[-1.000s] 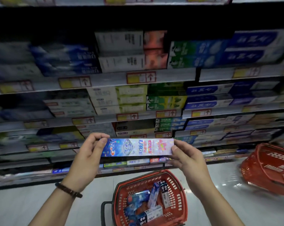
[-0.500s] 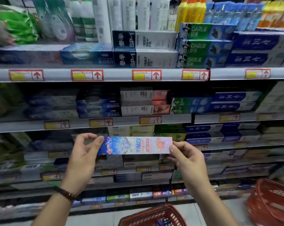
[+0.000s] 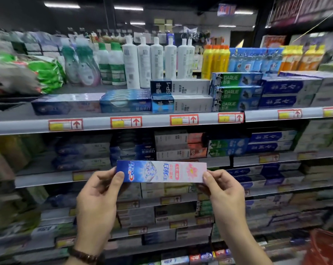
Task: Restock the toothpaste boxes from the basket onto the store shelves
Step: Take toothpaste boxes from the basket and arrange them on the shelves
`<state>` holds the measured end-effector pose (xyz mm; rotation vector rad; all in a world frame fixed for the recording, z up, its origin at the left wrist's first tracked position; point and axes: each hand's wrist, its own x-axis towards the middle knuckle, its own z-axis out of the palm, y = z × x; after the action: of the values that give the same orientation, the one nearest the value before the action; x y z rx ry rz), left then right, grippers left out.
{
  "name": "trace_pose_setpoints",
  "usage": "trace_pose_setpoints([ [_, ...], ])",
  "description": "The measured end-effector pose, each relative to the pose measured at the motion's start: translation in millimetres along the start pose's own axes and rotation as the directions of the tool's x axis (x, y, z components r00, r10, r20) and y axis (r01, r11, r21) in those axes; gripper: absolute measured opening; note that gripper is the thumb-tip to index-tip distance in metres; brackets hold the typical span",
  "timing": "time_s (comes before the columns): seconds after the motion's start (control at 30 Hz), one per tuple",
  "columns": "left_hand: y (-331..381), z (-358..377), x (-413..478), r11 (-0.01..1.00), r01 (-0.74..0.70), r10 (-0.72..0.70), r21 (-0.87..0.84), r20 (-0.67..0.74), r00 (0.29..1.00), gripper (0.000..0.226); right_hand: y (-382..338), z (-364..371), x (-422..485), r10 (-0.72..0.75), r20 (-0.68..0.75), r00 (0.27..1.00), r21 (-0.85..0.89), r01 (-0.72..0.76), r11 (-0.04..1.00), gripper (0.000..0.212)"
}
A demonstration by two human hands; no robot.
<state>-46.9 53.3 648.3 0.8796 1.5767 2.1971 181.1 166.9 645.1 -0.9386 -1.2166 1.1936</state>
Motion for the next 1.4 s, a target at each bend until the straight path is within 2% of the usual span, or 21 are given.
trace_pose_setpoints([
  [0.3,1.1,-33.6,15.6,0.998,0.045,-0.044,-0.038,0.028,0.999,0.018,-15.1,28.3,-25.7,-0.043,-0.046,0.998,-0.023,0.042,0.999,0.014],
  [0.47,11.5,-41.1,14.1,0.997,0.054,-0.054,-0.055,0.013,0.998,0.017,-25.6,40.3,-31.1,-0.03,-0.021,0.999,0.051,0.031,0.998,0.015],
  [0.77,26.9,-46.5,12.8,0.998,-0.031,0.033,0.049,-0.053,0.998,0.023,-30.0,53.8,-19.8,-0.042,0.013,0.999,0.114,0.04,0.993,0.008],
  [0.97,35.8,-53.4,12.8,0.994,-0.059,0.07,0.097,-0.111,0.991,0.023,-23.4,67.4,-9.3,-0.06,0.079,0.995,0.146,0.048,0.988,0.011],
  [1.17,41.9,-71.2,19.5,0.989,-0.089,0.103,0.116,-0.119,0.987,0.027,-23.7,86.4,-10.5,-0.079,0.13,0.988,0.153,0.059,0.986,0.01],
  [1.4,41.1,-106.7,55.8,0.99,-0.116,0.125,0.08,-0.115,0.985,0.028,-26.7,128.1,-20.9,-0.133,0.104,0.986,0.154,0.117,0.981,0.013],
])
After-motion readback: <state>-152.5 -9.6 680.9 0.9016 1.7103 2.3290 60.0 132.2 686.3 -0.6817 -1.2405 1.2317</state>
